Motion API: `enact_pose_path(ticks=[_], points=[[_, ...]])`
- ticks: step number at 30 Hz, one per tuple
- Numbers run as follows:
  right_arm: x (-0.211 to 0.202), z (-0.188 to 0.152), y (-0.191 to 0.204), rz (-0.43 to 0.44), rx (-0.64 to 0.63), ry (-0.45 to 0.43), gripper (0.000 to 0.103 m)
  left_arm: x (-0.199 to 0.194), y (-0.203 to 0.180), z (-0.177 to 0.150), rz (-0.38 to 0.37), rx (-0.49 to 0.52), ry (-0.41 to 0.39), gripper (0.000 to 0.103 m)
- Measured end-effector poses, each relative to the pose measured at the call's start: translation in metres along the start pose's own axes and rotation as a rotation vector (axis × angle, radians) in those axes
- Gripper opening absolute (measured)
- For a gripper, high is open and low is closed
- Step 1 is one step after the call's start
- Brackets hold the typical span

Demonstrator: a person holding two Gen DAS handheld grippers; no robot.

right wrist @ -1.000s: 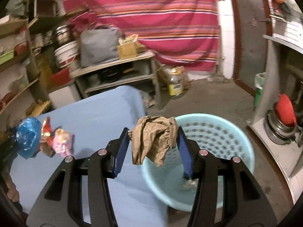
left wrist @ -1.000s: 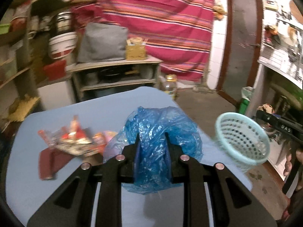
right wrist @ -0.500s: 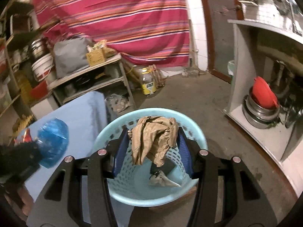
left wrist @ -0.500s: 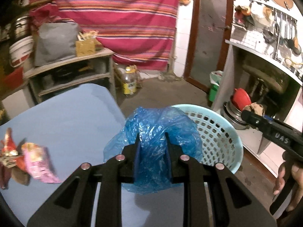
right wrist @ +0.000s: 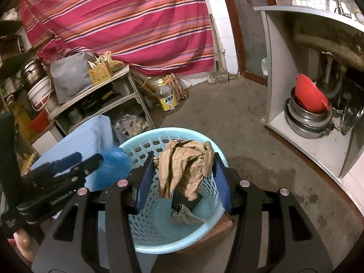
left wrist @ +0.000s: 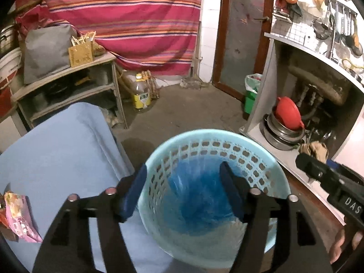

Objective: Collect trash
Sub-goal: 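Carry the bag and paper to the basket and open both grippers, then return to the table and grasp the maroon sponge pad with the left gripper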

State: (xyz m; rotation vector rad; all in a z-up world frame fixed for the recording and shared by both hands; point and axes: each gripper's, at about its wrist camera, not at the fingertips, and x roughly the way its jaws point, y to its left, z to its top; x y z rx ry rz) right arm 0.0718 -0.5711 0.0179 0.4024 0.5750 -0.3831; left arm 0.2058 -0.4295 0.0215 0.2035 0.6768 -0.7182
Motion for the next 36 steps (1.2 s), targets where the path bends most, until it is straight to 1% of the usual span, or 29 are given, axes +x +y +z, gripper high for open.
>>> enact_pose_path(ticks=[1,3,6,8,12,18,19,21,25,28,33,36], points=[[0.0,0.0,0.0,0.0,0.002,0.002,0.051,-0.001,0.0,0.001,-0.002,0.003,0.002,0.068],[0.002,0.0,0.0,-0.003,0.005,0.004,0.052,-0.005,0.004,-0.001,0.005,-0.003,-0.001,0.078],[0.006,-0.001,0.005,-0.003,-0.003,0.011,0.052,-0.016,0.013,-0.003,0.016,-0.014,-0.02,0.083],[0.008,-0.003,0.01,-0.001,-0.018,0.018,0.052,-0.024,0.02,-0.007,0.035,-0.02,-0.037,0.085],[0.016,-0.004,0.023,-0.009,-0.052,0.026,0.052,-0.036,0.032,-0.011,0.071,-0.031,-0.053,0.087],[0.026,-0.005,0.042,-0.008,-0.094,0.025,0.052,-0.048,0.048,-0.014,0.101,-0.051,-0.065,0.088],[0.027,-0.005,0.045,0.002,-0.104,0.014,0.054,-0.049,0.049,-0.013,0.107,-0.053,-0.067,0.088],[0.029,-0.003,0.049,0.008,-0.112,-0.001,0.075,-0.052,0.053,-0.013,0.117,-0.058,-0.07,0.088],[0.033,-0.001,0.051,0.019,-0.08,0.007,0.078,-0.061,0.061,-0.016,0.135,-0.072,-0.081,0.088],[0.034,-0.002,0.055,0.01,-0.076,0.008,0.083,-0.069,0.07,-0.021,0.145,-0.081,-0.085,0.088],[0.032,-0.004,0.071,-0.017,-0.087,0.007,0.098,-0.083,0.089,-0.032,0.174,-0.106,-0.092,0.089],[0.027,-0.006,0.084,0.003,-0.078,-0.003,0.099,-0.097,0.106,-0.041,0.184,-0.124,-0.093,0.089]])
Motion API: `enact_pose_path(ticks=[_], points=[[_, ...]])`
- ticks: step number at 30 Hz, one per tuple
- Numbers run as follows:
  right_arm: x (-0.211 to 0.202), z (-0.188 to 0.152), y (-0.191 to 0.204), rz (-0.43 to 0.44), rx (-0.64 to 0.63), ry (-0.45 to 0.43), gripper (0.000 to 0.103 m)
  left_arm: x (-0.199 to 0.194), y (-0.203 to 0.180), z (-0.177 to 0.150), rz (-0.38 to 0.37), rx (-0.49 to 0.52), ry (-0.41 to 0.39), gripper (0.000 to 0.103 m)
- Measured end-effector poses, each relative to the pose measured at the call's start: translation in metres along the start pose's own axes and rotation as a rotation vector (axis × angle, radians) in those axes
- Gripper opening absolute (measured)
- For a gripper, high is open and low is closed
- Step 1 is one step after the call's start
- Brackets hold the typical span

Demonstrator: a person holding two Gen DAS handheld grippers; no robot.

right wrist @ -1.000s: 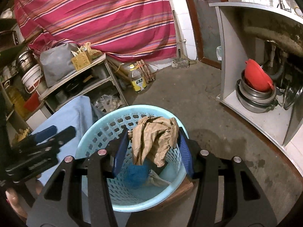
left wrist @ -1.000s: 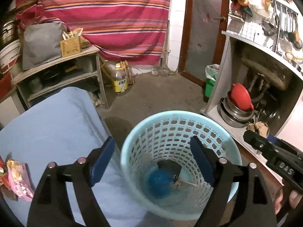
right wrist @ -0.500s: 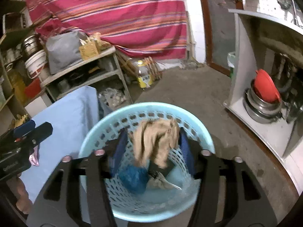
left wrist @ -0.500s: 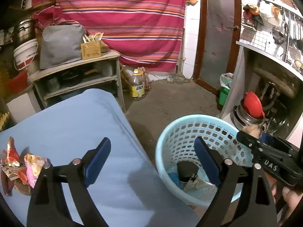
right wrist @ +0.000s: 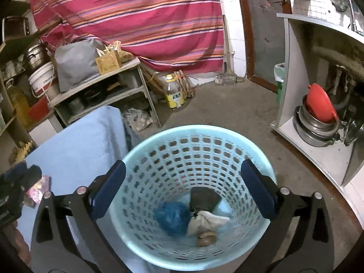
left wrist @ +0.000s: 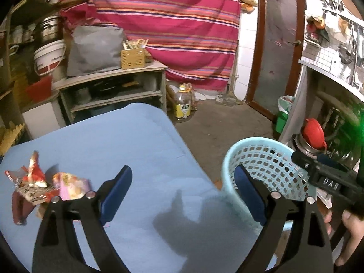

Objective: Collect trash
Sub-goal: 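Return to the table and grasp the maroon sponge pad with the left gripper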

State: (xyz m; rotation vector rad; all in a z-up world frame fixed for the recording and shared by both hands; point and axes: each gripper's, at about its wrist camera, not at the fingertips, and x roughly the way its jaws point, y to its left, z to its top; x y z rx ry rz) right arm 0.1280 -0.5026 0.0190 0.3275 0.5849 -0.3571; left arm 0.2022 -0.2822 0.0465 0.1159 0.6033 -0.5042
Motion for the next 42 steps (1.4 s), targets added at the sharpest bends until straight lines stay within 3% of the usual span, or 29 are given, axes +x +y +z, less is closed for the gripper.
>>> enact_pose_path(ticks=[7,13,20,32,42], points=[[-0.01,-0.011,0.058,0.098,-0.02,-0.057,0.099,-0.035,0.066,-0.021,0.103,-0.017,-0.022,0.094],[-0.015,-0.031,0.122,0.184,-0.132,-0.132,0.099,-0.06,0.138,-0.051,0.262,-0.051,-0.033,0.095],[-0.006,-0.056,0.181,0.253,-0.22,-0.09,0.099,-0.072,0.211,-0.08,0.366,-0.122,-0.01,0.095],[0.01,-0.084,0.254,0.31,-0.314,-0.041,0.099,-0.081,0.284,-0.113,0.43,-0.225,0.032,0.095],[0.023,-0.089,0.28,0.318,-0.329,-0.022,0.099,-0.061,0.336,-0.124,0.437,-0.322,0.086,0.095]])
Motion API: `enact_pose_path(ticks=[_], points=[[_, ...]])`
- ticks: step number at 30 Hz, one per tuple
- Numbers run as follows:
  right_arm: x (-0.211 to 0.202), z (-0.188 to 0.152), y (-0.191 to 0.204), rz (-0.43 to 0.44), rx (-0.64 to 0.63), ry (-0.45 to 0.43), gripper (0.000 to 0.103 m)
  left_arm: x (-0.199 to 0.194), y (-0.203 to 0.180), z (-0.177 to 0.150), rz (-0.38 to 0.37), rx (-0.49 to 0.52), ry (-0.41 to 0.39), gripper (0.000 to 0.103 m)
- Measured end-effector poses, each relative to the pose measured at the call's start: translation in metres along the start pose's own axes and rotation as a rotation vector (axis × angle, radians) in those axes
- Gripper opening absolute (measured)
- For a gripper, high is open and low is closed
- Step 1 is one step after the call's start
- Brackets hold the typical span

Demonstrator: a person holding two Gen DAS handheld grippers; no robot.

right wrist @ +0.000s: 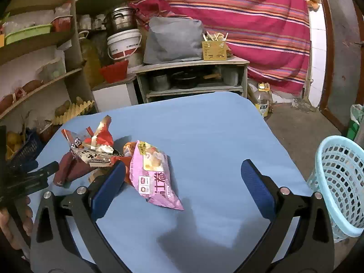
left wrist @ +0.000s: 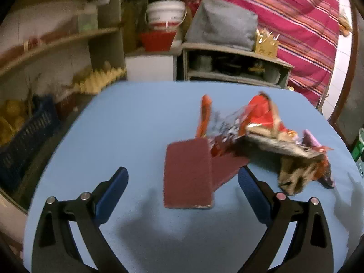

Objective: Collect trash
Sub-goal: 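Return to the table and grasp the maroon sponge pad with the left gripper, then grasp the pink snack wrapper with the right gripper while the left gripper holds the sponge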

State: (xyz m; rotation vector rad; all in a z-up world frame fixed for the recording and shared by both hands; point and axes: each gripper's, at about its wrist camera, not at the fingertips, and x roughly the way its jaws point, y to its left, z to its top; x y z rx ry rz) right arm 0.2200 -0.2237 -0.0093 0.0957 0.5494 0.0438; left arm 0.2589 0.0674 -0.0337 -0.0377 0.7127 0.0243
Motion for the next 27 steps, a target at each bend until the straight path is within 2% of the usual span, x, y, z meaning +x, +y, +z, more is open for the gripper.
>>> enact_pose_path(ticks=[11,13,16,18,24,27], points=[[0.011,0.0,0.01,-0.003,-0.028,0.006,0.099,0.037,0.011,-0.002,-0.07,-0.075,0.126,0.093],[0.012,0.001,0.011,-0.004,-0.029,0.006,0.099,0.04,0.013,-0.001,-0.088,-0.089,0.139,0.083],[0.014,0.0,0.011,-0.008,-0.032,0.007,0.099,0.041,0.013,0.0,-0.119,-0.094,0.145,0.075],[0.016,-0.001,0.011,-0.011,-0.035,0.014,0.099,0.039,0.012,0.001,-0.146,-0.08,0.141,0.056],[0.032,-0.005,0.017,-0.02,-0.049,0.06,0.099,0.035,0.007,0.004,-0.129,-0.045,0.137,0.055],[0.043,-0.007,0.023,-0.027,-0.055,0.095,0.099,0.031,0.011,0.006,-0.091,-0.046,0.116,0.055]])
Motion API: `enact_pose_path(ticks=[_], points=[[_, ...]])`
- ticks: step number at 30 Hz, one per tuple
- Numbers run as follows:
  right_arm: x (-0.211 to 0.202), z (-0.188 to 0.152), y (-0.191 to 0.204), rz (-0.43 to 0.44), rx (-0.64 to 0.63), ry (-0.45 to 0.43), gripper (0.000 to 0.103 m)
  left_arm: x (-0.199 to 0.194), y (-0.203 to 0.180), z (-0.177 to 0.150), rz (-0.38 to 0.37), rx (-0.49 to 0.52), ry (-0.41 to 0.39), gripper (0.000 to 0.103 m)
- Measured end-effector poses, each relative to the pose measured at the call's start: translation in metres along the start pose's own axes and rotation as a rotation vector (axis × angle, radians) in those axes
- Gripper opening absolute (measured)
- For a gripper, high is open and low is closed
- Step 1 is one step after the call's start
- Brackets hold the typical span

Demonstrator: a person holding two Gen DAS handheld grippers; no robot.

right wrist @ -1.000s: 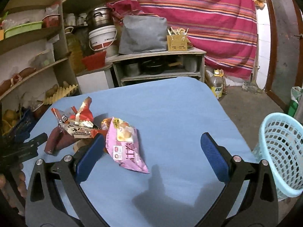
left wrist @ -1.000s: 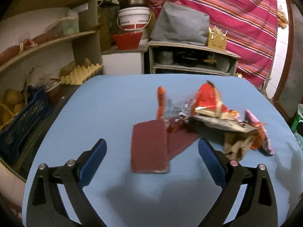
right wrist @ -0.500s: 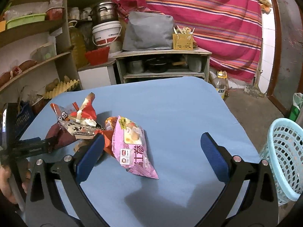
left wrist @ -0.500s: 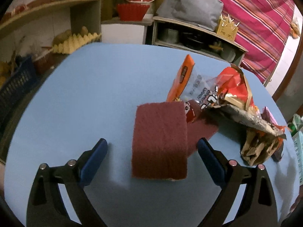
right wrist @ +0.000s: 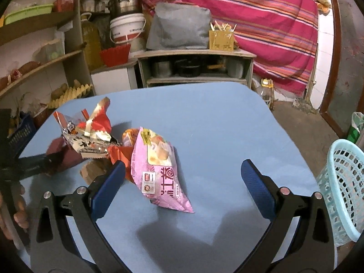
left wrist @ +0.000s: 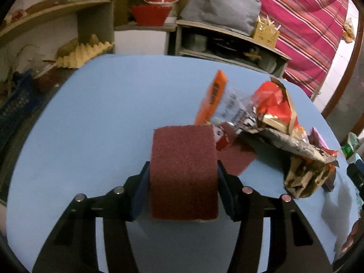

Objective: Collect trash
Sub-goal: 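Grasp the pink snack wrapper with the right gripper while the left gripper holds the sponge, then carry the sponge and pink wrapper over the blue basket and open both grippers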

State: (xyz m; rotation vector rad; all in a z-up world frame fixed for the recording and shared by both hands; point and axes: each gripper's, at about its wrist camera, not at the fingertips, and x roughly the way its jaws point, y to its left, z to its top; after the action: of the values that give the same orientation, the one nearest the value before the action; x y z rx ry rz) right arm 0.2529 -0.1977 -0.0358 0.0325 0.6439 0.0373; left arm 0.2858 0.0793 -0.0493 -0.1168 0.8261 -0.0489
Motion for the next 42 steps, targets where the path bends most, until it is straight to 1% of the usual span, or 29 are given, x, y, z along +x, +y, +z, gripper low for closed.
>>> enact_pose_path(ticks=[2,5,7,10,14,17,20,22,25,27,28,30,31,34,35,36,37,39,40,42], points=[[0.007,-0.001,0.004,0.016,0.004,0.03,0.099,-0.007,0.003,0.002,0.025,-0.001,-0.022,0.055],[0.015,-0.005,0.012,0.009,-0.016,0.066,0.099,-0.028,0.01,0.007,0.079,0.004,-0.095,0.055],[0.017,-0.006,0.017,-0.002,-0.04,0.067,0.098,-0.042,0.013,0.011,0.114,0.012,-0.145,0.055],[0.017,-0.004,0.018,-0.01,-0.04,0.054,0.097,-0.057,0.018,0.013,0.134,0.01,-0.195,0.055],[0.016,-0.003,0.013,-0.017,-0.027,0.054,0.096,-0.063,0.023,0.014,0.127,-0.002,-0.204,0.055],[0.013,-0.002,0.007,0.005,-0.002,0.073,0.094,-0.068,0.025,0.014,0.13,0.003,-0.219,0.055],[0.008,-0.003,0.003,-0.02,-0.035,0.071,0.094,-0.074,0.026,0.016,0.142,0.005,-0.244,0.055],[0.009,-0.007,0.0,-0.028,-0.048,0.093,0.094,-0.077,0.027,0.017,0.145,0.004,-0.252,0.055],[0.017,-0.015,-0.002,-0.013,-0.053,0.154,0.094,-0.077,0.03,0.017,0.141,-0.003,-0.252,0.055],[0.022,-0.016,0.002,-0.029,-0.079,0.169,0.093,-0.077,0.029,0.017,0.138,-0.002,-0.25,0.055],[0.024,-0.017,0.004,-0.039,-0.094,0.175,0.091,-0.077,0.028,0.017,0.137,-0.002,-0.252,0.055],[0.029,-0.016,0.004,-0.041,-0.098,0.183,0.081,-0.078,0.027,0.017,0.135,-0.001,-0.254,0.055],[0.032,-0.015,0.004,-0.04,-0.095,0.187,0.078,-0.078,0.026,0.017,0.132,-0.001,-0.256,0.055],[0.045,-0.012,0.006,-0.018,-0.094,0.222,0.065,-0.077,0.022,0.017,0.135,0.009,-0.256,0.055],[0.047,-0.012,0.007,-0.015,-0.097,0.231,0.057,-0.076,0.023,0.016,0.137,0.009,-0.254,0.055],[0.049,-0.011,0.009,-0.011,-0.105,0.238,0.051,-0.075,0.023,0.015,0.139,0.009,-0.252,0.055],[0.05,-0.01,0.01,-0.006,-0.114,0.239,0.049,-0.074,0.024,0.016,0.14,0.007,-0.249,0.055],[0.05,-0.009,0.014,-0.003,-0.143,0.239,0.041,-0.073,0.025,0.015,0.142,0.0,-0.245,0.055],[0.048,-0.009,0.015,-0.011,-0.162,0.231,0.041,-0.073,0.025,0.016,0.143,-0.002,-0.244,0.055],[0.044,-0.01,0.016,-0.018,-0.184,0.217,0.037,-0.074,0.026,0.015,0.148,0.002,-0.248,0.055]])
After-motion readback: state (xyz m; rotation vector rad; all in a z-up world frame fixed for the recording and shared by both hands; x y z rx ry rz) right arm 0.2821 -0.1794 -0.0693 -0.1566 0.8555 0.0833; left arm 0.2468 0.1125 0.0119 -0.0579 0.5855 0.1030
